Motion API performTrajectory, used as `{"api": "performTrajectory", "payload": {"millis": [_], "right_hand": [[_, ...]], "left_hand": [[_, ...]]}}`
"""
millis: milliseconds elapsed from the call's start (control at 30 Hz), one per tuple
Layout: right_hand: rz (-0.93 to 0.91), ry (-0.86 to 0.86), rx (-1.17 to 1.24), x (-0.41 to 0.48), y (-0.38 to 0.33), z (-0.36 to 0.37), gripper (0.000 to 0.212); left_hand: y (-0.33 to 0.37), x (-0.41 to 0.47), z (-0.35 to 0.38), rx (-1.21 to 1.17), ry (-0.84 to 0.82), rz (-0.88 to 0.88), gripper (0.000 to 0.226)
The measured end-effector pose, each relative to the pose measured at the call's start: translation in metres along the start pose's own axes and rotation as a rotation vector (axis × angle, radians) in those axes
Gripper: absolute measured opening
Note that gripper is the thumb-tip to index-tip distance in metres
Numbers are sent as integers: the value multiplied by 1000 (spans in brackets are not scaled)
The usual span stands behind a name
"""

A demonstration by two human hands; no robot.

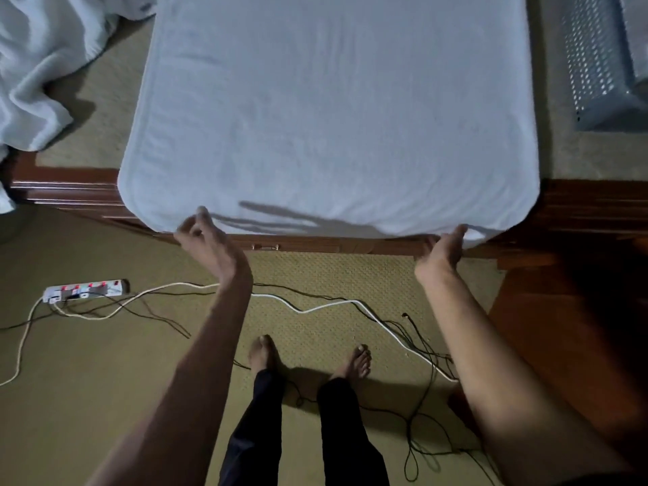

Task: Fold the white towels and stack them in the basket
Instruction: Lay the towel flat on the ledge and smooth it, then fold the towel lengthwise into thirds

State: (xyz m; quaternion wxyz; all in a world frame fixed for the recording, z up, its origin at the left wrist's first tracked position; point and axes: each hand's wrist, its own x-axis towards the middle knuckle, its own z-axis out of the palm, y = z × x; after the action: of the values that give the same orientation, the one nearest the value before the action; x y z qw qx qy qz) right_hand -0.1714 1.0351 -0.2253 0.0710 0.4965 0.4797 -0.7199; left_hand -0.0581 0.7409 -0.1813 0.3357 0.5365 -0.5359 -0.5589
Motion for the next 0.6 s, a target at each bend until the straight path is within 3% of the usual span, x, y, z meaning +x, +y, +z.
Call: {"api": "performTrajectory", "payload": {"millis": [33,100,167,233,333,500,600], "right_hand": [[94,-46,77,-3,-3,5,72],[200,-112,185,-4,-6,10,82],[224,-120,263,-5,-9,11,87],[250,-105,309,-5,-6,6,89],[267,-123,316,-10,5,-9,91],[138,-289,228,-35,8,-35,77],[100,-159,232,-55,2,-62,53]], "left_hand": [[-6,7,-1,-60,29,-193,39],[-15,15,-3,-217,-62,-530,71],[-21,20,-4,-450,-164,-725,97],[-23,27,-8,-608,-225,-825,107],[-21,31,-20,-650,-265,-900,92],[-4,25,-55,-643,-427,-955,83],[18,19,-78,-578,-395,-927,60]]}}
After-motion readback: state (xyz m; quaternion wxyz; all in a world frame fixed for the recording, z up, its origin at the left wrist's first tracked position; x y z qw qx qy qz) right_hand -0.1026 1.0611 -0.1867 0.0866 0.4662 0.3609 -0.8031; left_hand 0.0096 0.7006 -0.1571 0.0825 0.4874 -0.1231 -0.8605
